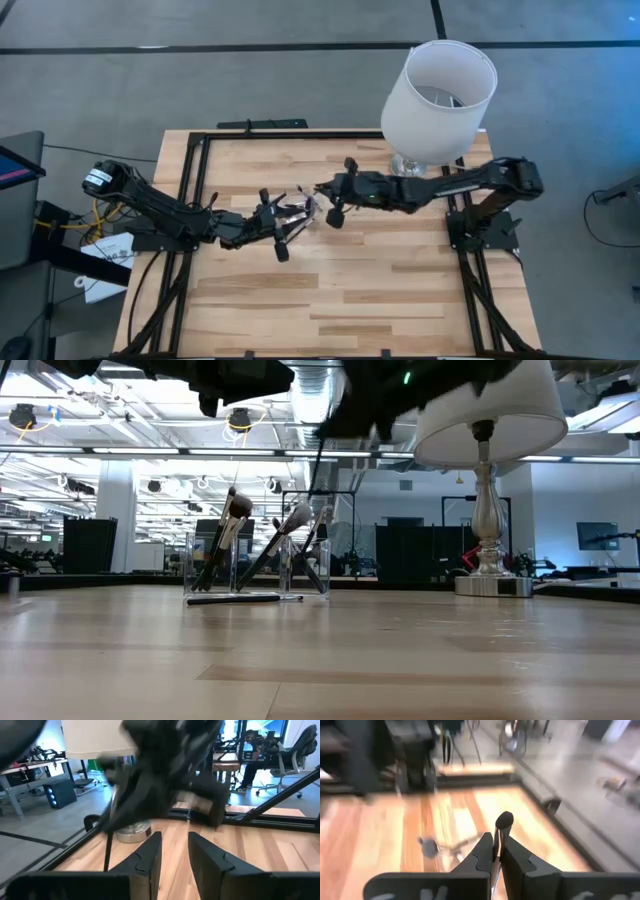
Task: Pick & Place Makeup Supplies
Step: Put the black makeup brush into the transparent organizer
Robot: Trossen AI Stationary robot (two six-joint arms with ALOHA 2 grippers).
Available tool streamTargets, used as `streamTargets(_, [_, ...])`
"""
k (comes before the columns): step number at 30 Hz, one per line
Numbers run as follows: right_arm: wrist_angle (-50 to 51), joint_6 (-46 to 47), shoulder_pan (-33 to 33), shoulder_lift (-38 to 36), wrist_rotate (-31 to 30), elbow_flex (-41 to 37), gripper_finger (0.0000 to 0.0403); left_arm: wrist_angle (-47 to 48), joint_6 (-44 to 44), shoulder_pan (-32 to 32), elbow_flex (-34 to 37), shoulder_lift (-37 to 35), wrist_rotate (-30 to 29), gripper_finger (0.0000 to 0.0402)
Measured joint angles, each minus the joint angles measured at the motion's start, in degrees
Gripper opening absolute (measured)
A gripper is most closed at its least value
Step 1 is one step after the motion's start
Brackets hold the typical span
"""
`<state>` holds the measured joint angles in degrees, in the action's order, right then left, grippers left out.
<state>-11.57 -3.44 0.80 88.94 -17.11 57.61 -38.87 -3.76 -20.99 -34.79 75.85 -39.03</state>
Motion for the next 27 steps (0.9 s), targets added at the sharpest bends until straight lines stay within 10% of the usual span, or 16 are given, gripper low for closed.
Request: streamTargets(27, [0.5, 2.1, -5.3, 9.9, 5.1, 0.0, 0.0089, 1.4, 5.2, 0.0, 0.0, 0.0, 0.9, 0.0092])
